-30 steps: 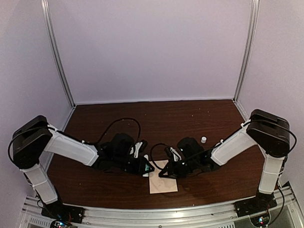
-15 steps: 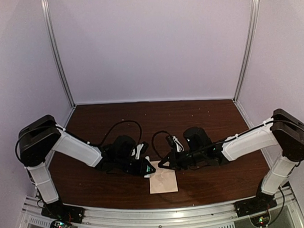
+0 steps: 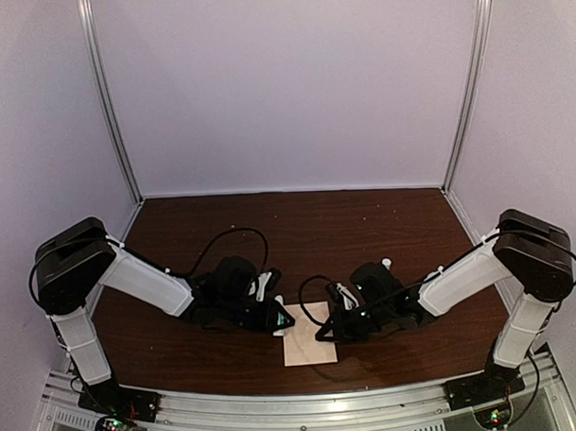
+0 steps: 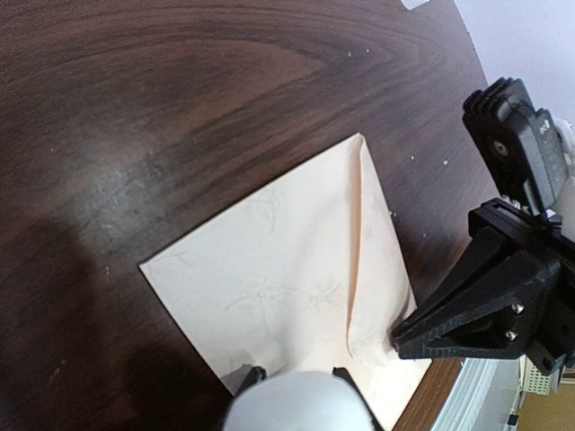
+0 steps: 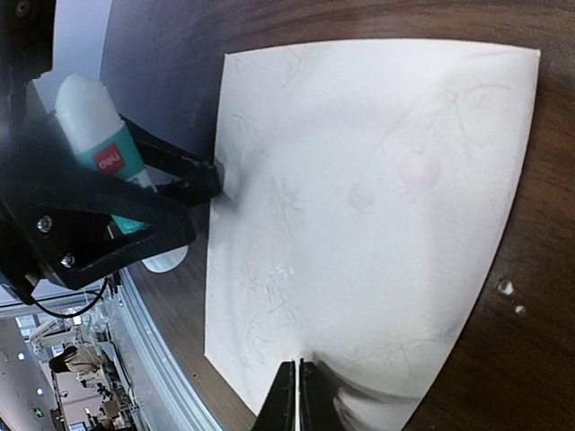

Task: Place the letter into the envelope and seal it
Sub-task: Press the envelope flap on the envelope.

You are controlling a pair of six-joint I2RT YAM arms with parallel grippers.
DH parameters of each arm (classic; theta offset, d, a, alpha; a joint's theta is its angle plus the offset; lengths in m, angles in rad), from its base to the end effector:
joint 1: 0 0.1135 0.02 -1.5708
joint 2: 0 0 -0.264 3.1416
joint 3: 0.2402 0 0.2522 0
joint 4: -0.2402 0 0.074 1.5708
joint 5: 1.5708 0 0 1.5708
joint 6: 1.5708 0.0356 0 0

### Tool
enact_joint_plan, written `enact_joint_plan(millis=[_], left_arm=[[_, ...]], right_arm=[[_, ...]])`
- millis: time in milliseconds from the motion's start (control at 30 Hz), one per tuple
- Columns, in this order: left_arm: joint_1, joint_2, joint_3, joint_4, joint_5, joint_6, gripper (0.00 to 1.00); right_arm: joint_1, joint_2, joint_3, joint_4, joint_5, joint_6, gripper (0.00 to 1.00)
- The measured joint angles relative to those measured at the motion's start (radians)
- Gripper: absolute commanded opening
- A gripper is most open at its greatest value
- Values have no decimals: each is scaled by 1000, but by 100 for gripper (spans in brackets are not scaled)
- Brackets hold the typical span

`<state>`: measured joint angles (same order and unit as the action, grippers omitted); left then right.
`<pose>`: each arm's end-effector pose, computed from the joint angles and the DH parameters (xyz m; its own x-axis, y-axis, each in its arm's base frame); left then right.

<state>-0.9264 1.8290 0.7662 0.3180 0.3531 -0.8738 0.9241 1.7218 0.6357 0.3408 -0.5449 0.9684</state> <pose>0.1932 -0.2776 0.1111 -0.9537 0.0715 -0.2922 0.2674 0.6468 -0.7142 0.1683 0.2535 0.1149 -0.9830 -0.1326 -0.1267 -0.1800 0.5657 0.8047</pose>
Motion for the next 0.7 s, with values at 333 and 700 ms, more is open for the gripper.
enact_joint_plan(millis=[333,700], left_arm=[[0,0,-5,8,1,-4,0],[0,-3,-9,11,1,-8,0]], right_arm=[[0,74,13,84,-28,10,3],[0,124,45,135,-44,30,1]])
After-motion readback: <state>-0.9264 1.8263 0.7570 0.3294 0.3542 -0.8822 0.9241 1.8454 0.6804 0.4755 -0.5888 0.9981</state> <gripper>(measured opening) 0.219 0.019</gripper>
